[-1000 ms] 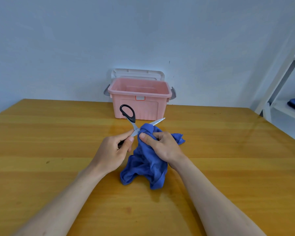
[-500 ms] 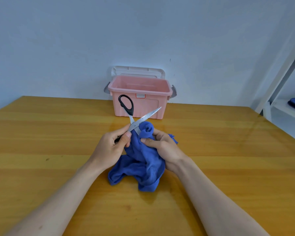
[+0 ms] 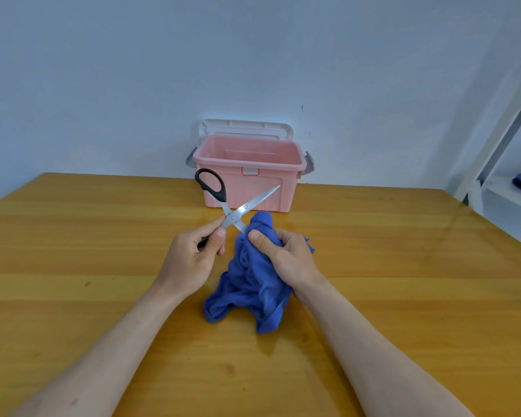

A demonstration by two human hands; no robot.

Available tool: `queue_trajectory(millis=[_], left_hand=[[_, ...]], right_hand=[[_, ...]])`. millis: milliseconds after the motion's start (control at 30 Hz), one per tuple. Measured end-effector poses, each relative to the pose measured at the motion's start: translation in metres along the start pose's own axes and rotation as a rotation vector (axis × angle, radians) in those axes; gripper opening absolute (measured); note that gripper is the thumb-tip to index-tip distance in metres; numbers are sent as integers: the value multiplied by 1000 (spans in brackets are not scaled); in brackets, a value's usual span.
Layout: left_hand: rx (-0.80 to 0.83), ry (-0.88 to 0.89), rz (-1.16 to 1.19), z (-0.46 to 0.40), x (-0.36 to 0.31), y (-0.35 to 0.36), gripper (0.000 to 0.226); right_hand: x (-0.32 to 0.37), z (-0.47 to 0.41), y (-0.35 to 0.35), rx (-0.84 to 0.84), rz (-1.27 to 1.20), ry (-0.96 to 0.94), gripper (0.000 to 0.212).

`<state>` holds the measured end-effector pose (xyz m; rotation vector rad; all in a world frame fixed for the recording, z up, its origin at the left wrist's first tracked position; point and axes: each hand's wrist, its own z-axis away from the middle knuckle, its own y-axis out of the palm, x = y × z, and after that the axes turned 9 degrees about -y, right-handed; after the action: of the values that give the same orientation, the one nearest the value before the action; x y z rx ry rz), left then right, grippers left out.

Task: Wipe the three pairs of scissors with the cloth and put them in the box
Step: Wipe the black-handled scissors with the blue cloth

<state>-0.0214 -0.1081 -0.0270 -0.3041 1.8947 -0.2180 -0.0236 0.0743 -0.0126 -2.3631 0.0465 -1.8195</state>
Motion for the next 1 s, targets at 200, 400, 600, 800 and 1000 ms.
queue_trajectory(millis=[200, 400, 600, 800, 1000], left_hand=[[53, -1, 76, -2, 0, -6, 23], [147, -85, 93, -4, 4, -3, 24], [101, -59, 85, -1, 0, -3, 33], [78, -59, 137, -3, 0, -6, 30], [88, -62, 113, -3, -1, -3, 26]], right_hand=[[-4, 2, -3, 2, 19, -38, 32], [-6, 3, -8, 82, -167, 34, 18], [-5, 1, -10, 51, -101, 35, 16], [-5, 2, -5, -5, 22, 5, 46], [-7, 5, -1, 29, -94, -3, 18]])
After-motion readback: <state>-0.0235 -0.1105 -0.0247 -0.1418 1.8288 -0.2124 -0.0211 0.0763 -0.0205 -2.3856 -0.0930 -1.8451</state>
